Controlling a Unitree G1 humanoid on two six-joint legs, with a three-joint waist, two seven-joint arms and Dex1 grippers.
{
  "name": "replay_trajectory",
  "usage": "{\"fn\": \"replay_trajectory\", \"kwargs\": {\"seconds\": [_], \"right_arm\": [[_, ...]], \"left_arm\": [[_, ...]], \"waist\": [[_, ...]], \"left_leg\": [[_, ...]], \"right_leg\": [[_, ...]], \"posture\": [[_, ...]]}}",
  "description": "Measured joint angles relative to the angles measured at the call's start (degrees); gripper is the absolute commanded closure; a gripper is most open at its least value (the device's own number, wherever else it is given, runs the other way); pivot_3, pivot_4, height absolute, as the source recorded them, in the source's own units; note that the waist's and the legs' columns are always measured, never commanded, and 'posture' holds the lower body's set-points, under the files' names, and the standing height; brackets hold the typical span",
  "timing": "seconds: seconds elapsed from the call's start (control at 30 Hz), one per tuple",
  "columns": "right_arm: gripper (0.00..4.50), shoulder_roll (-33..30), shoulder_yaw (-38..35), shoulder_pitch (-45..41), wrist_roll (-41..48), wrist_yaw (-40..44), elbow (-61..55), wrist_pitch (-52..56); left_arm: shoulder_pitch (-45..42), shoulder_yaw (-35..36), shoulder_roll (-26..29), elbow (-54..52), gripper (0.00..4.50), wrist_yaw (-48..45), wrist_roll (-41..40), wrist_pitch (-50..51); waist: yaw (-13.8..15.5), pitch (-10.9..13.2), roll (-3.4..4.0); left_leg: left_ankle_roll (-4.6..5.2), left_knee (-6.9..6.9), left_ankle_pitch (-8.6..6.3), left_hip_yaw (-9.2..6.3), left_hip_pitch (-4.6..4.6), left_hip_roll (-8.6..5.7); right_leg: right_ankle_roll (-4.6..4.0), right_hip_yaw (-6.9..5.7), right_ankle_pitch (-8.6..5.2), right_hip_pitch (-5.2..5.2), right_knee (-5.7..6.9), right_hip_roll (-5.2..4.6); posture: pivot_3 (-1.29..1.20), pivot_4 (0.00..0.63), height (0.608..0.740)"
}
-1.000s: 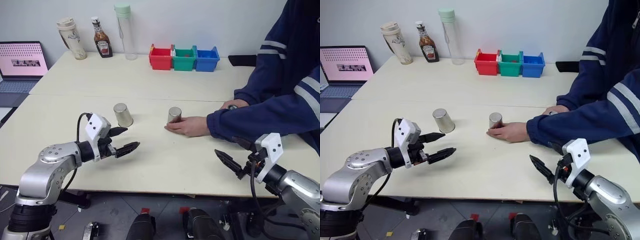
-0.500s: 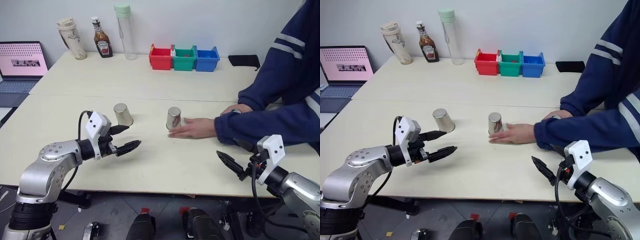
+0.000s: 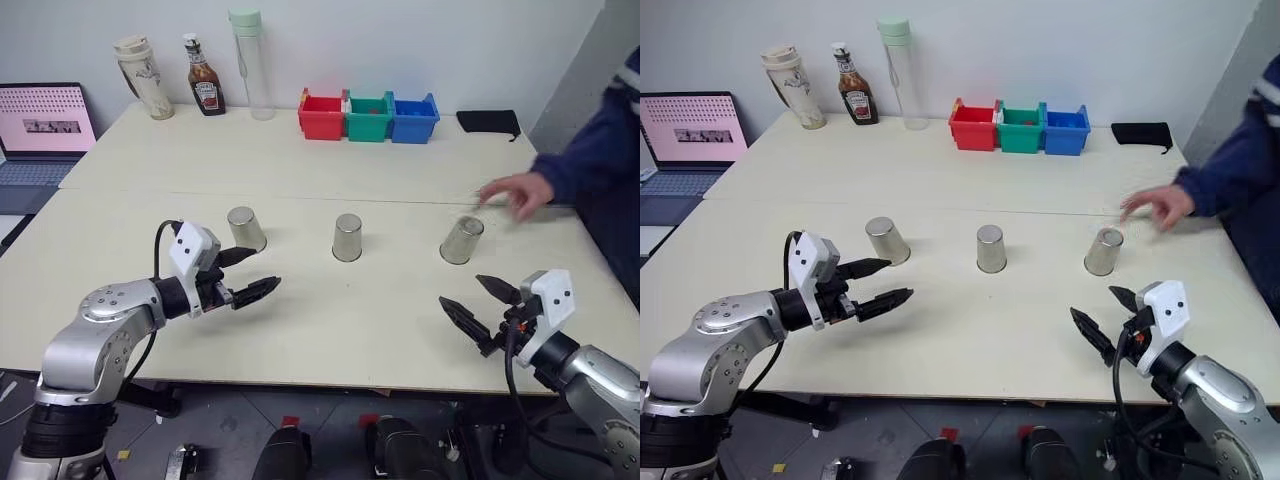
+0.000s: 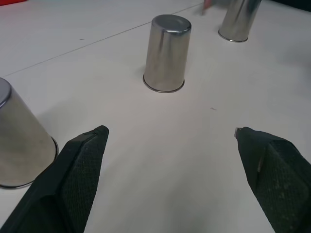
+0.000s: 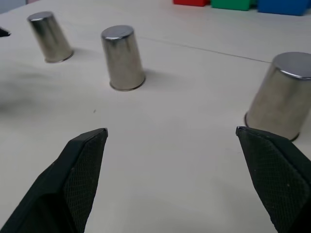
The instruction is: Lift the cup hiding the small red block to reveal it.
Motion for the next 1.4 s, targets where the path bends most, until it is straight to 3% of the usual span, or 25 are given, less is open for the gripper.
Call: {"fn": "replay_trajectory", "kwargs": {"seconds": [0.13, 0.23, 0.4, 0.67, 0.97, 1.1, 1.27, 1.4], "right_arm": [[0.00, 6.61, -0.24, -0.32, -5.59, -8.69, 2.40, -1.02], [0.00, 7.33, 2.72, -5.36, -12.53, -12.95, 8.52, -2.73], [0.00, 6.13, 7.46, -14.30, -18.93, -12.33, 20.21, -5.51], [0.00, 7.50, 7.54, -28.36, -21.12, -11.09, 38.36, -9.20], [0.00, 7.94, 7.25, -37.79, -21.72, -6.99, 53.91, -15.35], [0.59, 8.00, 7.24, -39.74, -21.97, -5.94, 57.53, -18.80], [1.80, 8.01, 7.23, -39.74, -22.00, -4.71, 59.10, -20.54], [1.81, 7.90, 7.10, -39.61, -22.02, -5.11, 57.78, -20.83]], "left_arm": [[-1.23, -3.89, -2.81, -6.39, 0.07, -1.28, -3.32, 0.91], [-5.87, -9.95, -5.52, -7.51, 0.07, -3.65, -3.75, 0.46], [-11.46, -17.93, -11.07, -4.95, 0.07, -4.41, 0.30, -3.65], [-15.37, -19.22, -17.45, 2.69, 0.07, -2.21, 5.10, -9.29], [-13.51, -19.04, -18.45, 4.04, 0.07, -0.41, 6.40, -10.59], [-13.38, -18.62, -18.20, 4.02, 0.00, -0.10, 6.62, -11.19], [-12.90, -17.67, -17.49, 3.95, 0.00, 0.15, 6.65, -11.30], [-12.41, -17.58, -17.50, 3.66, 0.00, 0.60, 6.66, -11.33]], "waist": [[0.19, -0.07, -0.10], [0.06, -0.06, -0.09], [-0.24, -0.08, -0.07], [-0.15, -0.08, -0.06], [-0.23, -0.07, -0.05], [-0.18, -0.07, -0.05], [-0.19, -0.07, -0.05], [-0.18, -0.06, -0.03]], "left_leg": [[-0.01, 0.01, 0.00, 0.00, -0.03, -0.07], [0.01, 0.13, 0.04, 0.19, 0.02, -0.11], [0.08, 0.12, 0.09, 0.36, 0.24, -0.12], [0.10, -0.04, 0.08, 0.25, 0.17, -0.03], [0.10, 0.01, 0.08, 0.26, 0.10, -0.05], [0.10, 0.00, 0.08, 0.21, 0.08, -0.05], [0.10, -0.01, 0.08, 0.24, 0.04, -0.07], [0.10, 0.00, 0.08, 0.22, 0.04, -0.06]], "right_leg": [[0.01, 0.04, 0.00, 0.00, -0.01, -0.05], [0.01, 0.03, 0.02, 0.02, 0.00, 0.11], [0.24, 0.21, 0.16, 0.10, 0.07, 0.21], [0.15, 0.19, 0.16, 0.05, 0.02, 0.37], [0.13, 0.18, 0.20, 0.00, 0.05, 0.31], [0.11, 0.16, 0.21, 0.00, 0.05, 0.32], [0.07, 0.17, 0.23, -0.01, 0.01, 0.27], [0.08, 0.16, 0.22, -0.01, 0.04, 0.27]], "posture": [[0.00, 0.150, 0.740], [0.00, 0.150, 0.740], [0.00, 0.150, 0.740], [0.00, 0.150, 0.740], [0.00, 0.150, 0.740], [0.00, 0.150, 0.740], [0.00, 0.150, 0.740], [0.00, 0.150, 0.740]]}}
